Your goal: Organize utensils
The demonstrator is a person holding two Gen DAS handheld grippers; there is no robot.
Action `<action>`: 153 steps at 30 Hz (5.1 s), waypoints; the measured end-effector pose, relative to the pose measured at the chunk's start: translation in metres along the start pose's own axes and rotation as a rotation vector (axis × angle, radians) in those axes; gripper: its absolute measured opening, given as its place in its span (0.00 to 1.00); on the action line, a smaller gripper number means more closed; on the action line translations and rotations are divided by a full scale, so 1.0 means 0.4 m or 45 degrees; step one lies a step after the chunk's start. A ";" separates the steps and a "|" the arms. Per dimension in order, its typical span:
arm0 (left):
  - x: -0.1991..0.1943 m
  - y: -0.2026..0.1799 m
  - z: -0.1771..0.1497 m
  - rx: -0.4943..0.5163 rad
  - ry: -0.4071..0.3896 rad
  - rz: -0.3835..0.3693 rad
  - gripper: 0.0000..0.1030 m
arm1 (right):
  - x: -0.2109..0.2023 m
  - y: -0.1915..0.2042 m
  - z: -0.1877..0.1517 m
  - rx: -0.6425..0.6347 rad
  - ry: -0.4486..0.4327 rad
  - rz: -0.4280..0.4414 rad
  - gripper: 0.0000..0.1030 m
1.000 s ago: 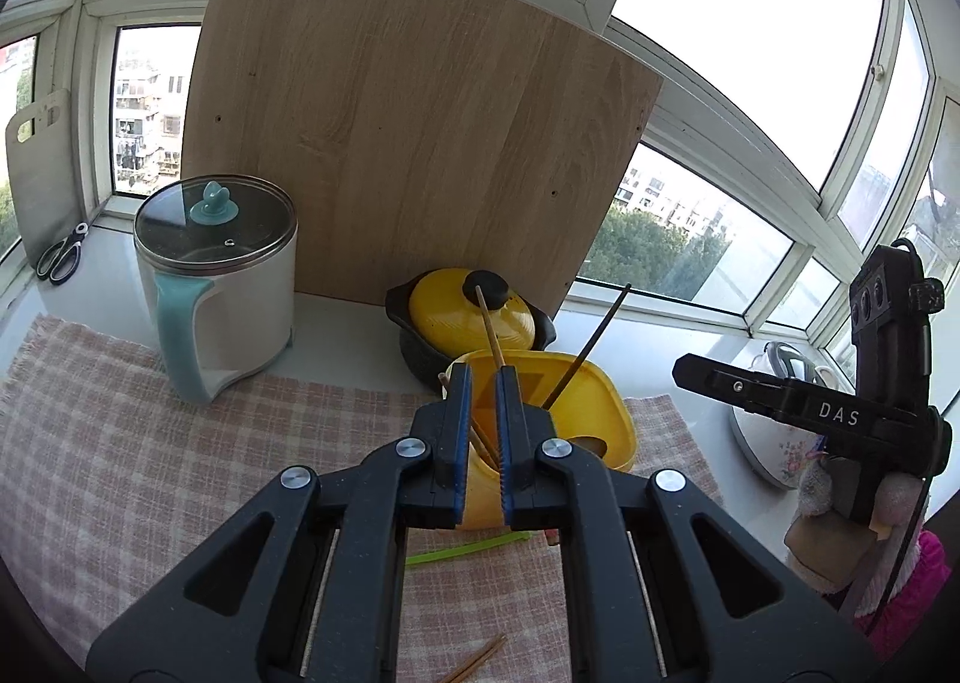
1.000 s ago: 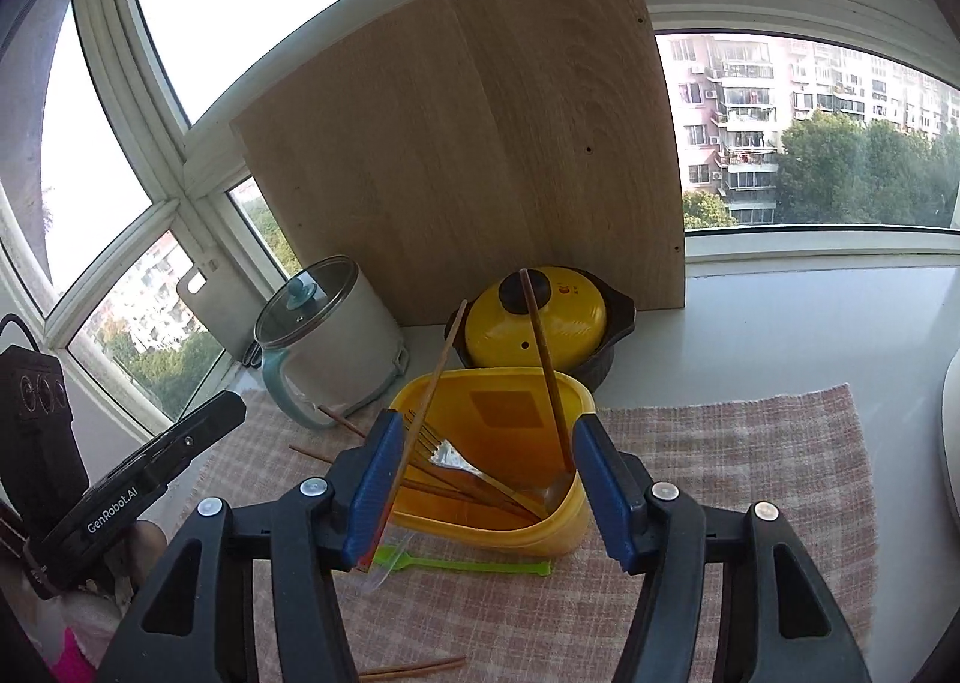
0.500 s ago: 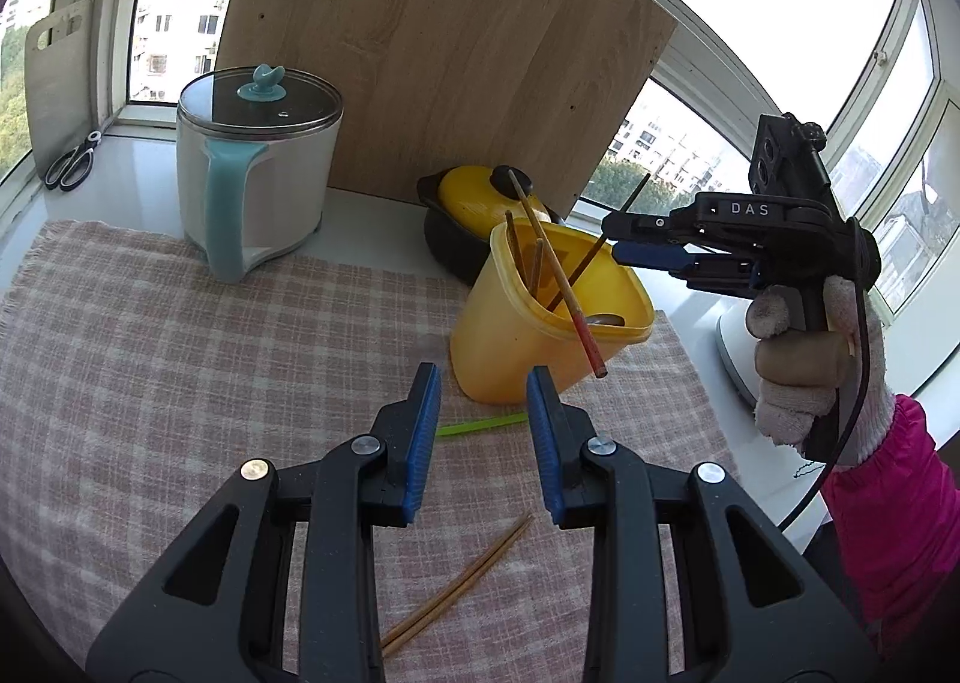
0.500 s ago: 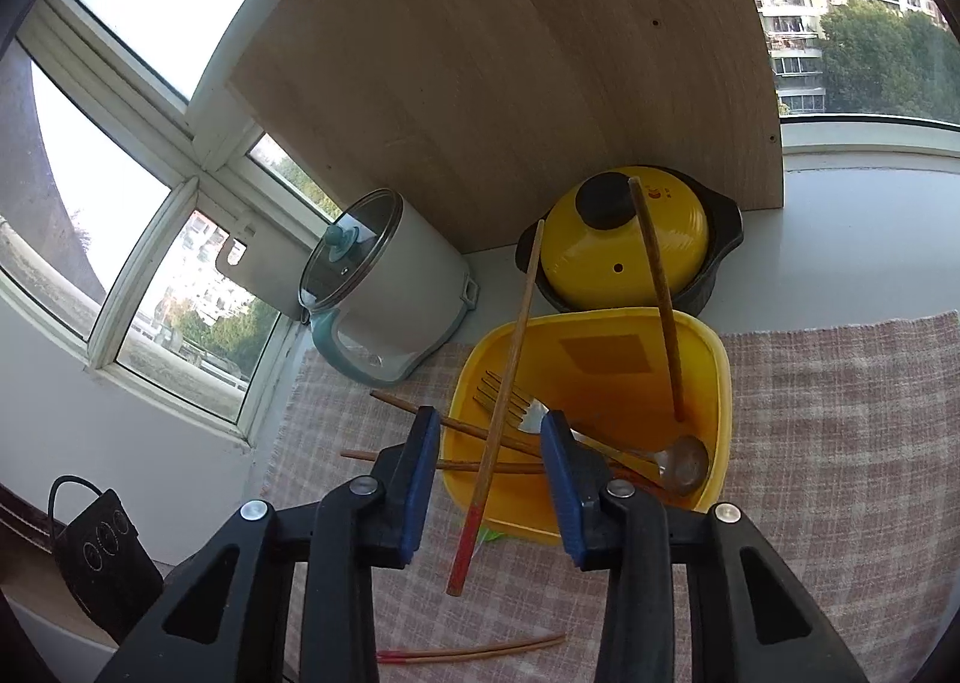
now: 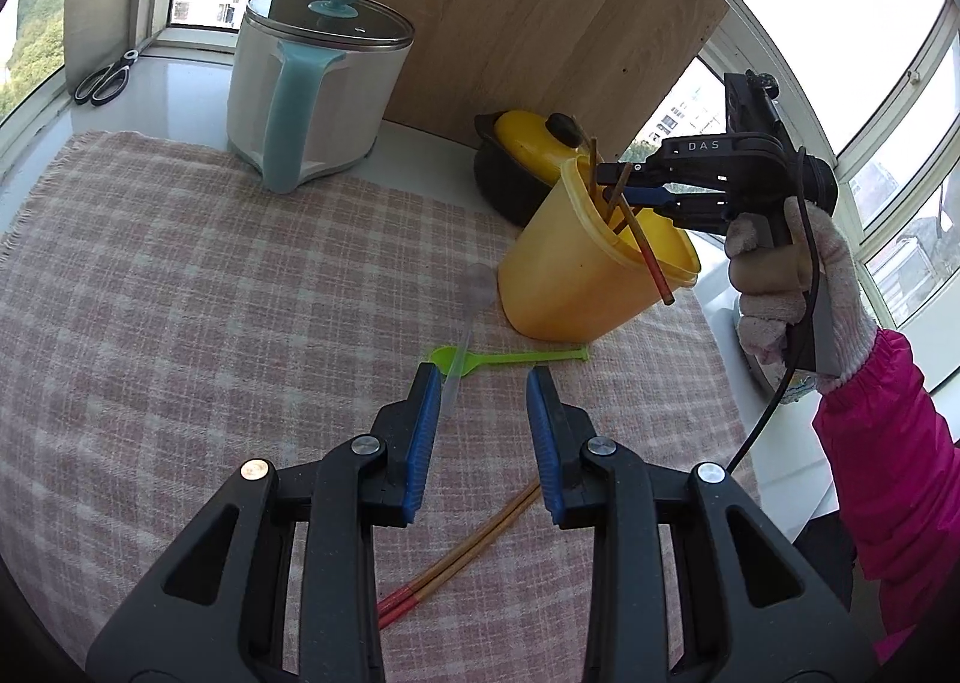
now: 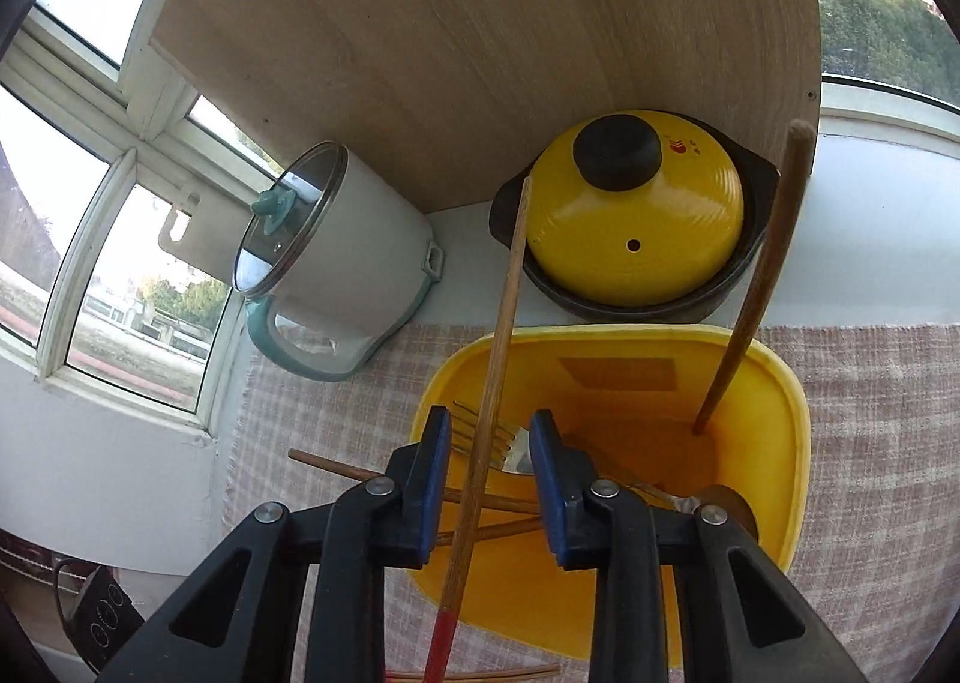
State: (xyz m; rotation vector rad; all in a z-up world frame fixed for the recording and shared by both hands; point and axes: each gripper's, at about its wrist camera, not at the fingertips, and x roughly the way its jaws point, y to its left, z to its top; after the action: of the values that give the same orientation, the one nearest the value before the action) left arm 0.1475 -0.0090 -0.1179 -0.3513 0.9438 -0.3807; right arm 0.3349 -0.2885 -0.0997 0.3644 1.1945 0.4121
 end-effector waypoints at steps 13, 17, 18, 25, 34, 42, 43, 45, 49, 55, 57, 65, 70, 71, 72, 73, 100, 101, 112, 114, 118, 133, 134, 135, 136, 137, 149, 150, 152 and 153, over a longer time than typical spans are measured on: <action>0.049 0.017 -0.009 -0.036 0.070 -0.011 0.28 | -0.072 0.021 -0.021 -0.053 -0.166 0.003 0.04; 0.064 0.008 -0.018 -0.034 0.096 -0.034 0.28 | -0.114 0.050 -0.029 -0.130 -0.324 -0.011 0.04; 0.066 0.005 -0.020 -0.031 0.098 -0.037 0.28 | -0.120 0.054 -0.030 -0.141 -0.365 -0.020 0.04; 0.072 0.009 -0.032 -0.044 0.114 -0.045 0.28 | -0.132 0.109 -0.044 -0.295 -0.640 -0.200 0.04; 0.056 0.036 -0.042 -0.092 0.116 -0.048 0.28 | -0.110 0.124 -0.046 -0.365 -0.768 -0.346 0.04; 0.050 0.041 -0.040 -0.092 0.117 -0.055 0.28 | -0.096 0.115 -0.076 -0.400 -0.781 -0.369 0.05; 0.052 0.039 -0.040 -0.088 0.119 -0.055 0.28 | -0.099 0.111 -0.076 -0.390 -0.776 -0.361 0.14; 0.053 0.037 -0.040 -0.084 0.121 -0.055 0.28 | -0.109 0.104 -0.079 -0.375 -0.773 -0.347 0.29; 0.055 0.029 -0.042 -0.072 0.123 -0.054 0.28 | -0.132 0.104 -0.090 -0.370 -0.766 -0.349 0.28; 0.059 0.018 -0.041 -0.037 0.129 -0.048 0.28 | -0.183 0.112 -0.124 -0.387 -0.774 -0.352 0.28; 0.060 0.015 -0.043 -0.018 0.128 -0.039 0.28 | -0.201 0.110 -0.137 -0.376 -0.757 -0.346 0.31; 0.077 -0.002 -0.061 0.131 0.142 0.026 0.28 | -0.280 0.072 -0.219 -0.309 -0.726 -0.359 0.58; 0.115 0.001 -0.055 0.182 0.198 0.055 0.28 | -0.302 0.023 -0.288 -0.242 -0.646 -0.354 0.66; 0.125 0.004 -0.048 0.178 0.215 0.048 0.28 | -0.303 0.013 -0.303 -0.223 -0.625 -0.357 0.66; 0.136 0.006 -0.040 0.179 0.227 0.045 0.28 | -0.302 0.002 -0.319 -0.207 -0.601 -0.356 0.66; 0.149 0.006 -0.030 0.186 0.237 0.043 0.28 | -0.301 -0.009 -0.334 -0.193 -0.577 -0.341 0.66; 0.521 -0.054 0.076 0.159 0.323 0.275 0.25 | -0.194 -0.118 -0.430 -0.557 -0.234 -0.247 0.65; 0.526 -0.060 0.075 0.176 0.319 0.302 0.18 | -0.190 -0.119 -0.429 -0.565 -0.224 -0.240 0.65; 0.486 0.002 0.065 0.129 0.314 0.340 0.06 | -0.073 -0.036 -0.402 -0.849 -0.027 -0.189 0.50; 0.471 0.016 0.057 0.115 0.321 0.329 0.06 | -0.042 -0.013 -0.399 -0.919 0.008 -0.192 0.46; 0.429 0.050 0.039 0.077 0.321 0.321 0.06 | 0.018 0.041 -0.399 -1.076 0.076 -0.187 0.45; 0.292 0.126 -0.058 0.001 0.343 0.300 0.06 | 0.247 0.155 -0.391 -1.433 0.332 -0.244 0.44; 0.282 0.125 -0.067 -0.004 0.344 0.296 0.05 | 0.255 0.155 -0.389 -1.433 0.338 -0.250 0.44; 0.278 0.128 -0.069 -0.010 0.344 0.292 0.06 | 0.265 0.155 -0.386 -1.430 0.343 -0.253 0.44; 0.273 0.131 -0.071 -0.013 0.344 0.291 0.05 | 0.272 0.153 -0.384 -1.426 0.351 -0.257 0.44; 0.268 0.133 -0.073 -0.014 0.344 0.293 0.05 | 0.280 0.151 -0.384 -1.425 0.362 -0.261 0.44; 0.260 0.139 -0.073 -0.015 0.349 0.282 0.05 | 0.333 0.193 -0.386 -1.266 0.465 -0.287 0.16; 0.257 0.138 -0.075 -0.012 0.349 0.281 0.05 | 0.338 0.200 -0.388 -1.236 0.471 -0.294 0.15; 0.251 0.136 -0.081 -0.016 0.351 0.276 0.05 | 0.342 0.204 -0.383 -1.133 0.479 -0.313 0.14; 0.244 0.134 -0.087 -0.018 0.352 0.271 0.05 | 0.344 0.202 -0.376 -1.055 0.486 -0.319 0.14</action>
State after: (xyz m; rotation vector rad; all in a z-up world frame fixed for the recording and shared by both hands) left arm 0.1789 -0.0114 -0.2303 -0.2106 1.2426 -0.2300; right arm 0.2262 -0.1423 -0.2219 -0.5968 1.3038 0.7316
